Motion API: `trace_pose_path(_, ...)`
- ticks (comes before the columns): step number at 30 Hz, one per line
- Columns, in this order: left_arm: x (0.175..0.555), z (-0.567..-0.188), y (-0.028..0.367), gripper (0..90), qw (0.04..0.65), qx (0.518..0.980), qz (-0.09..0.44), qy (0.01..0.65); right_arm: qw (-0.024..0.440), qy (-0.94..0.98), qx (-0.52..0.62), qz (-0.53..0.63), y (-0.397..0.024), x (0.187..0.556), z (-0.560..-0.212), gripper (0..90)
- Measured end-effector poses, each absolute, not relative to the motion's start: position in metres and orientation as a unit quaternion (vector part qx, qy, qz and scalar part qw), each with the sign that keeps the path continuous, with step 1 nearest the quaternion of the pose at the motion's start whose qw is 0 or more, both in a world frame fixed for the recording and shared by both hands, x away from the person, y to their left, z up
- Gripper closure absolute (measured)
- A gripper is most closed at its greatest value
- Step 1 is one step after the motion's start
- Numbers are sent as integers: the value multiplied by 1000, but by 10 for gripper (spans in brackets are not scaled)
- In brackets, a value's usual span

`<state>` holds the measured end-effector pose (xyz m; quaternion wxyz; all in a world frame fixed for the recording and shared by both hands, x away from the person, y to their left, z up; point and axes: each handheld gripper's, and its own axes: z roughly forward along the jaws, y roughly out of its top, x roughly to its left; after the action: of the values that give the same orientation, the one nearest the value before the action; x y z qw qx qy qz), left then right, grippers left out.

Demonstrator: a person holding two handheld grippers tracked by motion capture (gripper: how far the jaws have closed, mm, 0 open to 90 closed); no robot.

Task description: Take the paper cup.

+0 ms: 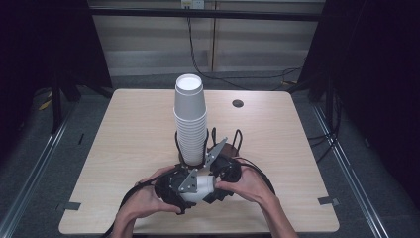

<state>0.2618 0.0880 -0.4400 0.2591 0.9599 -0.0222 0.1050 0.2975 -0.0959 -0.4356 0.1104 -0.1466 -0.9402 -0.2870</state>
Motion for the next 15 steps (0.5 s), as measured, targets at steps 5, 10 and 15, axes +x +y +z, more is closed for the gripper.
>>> trace_pose_path(5,261,-439,88,165,262,959,106,-24,115,-937,-143,-297,-96,297,-435,170)
trace_pose_path(10,259,-437,88,165,268,957,105,-26,121,-937,-135,-298,-93,297,-435,199)
trace_pose_path(15,261,-438,90,165,269,958,102,-22,121,-939,-133,-295,-91,297,-435,200)
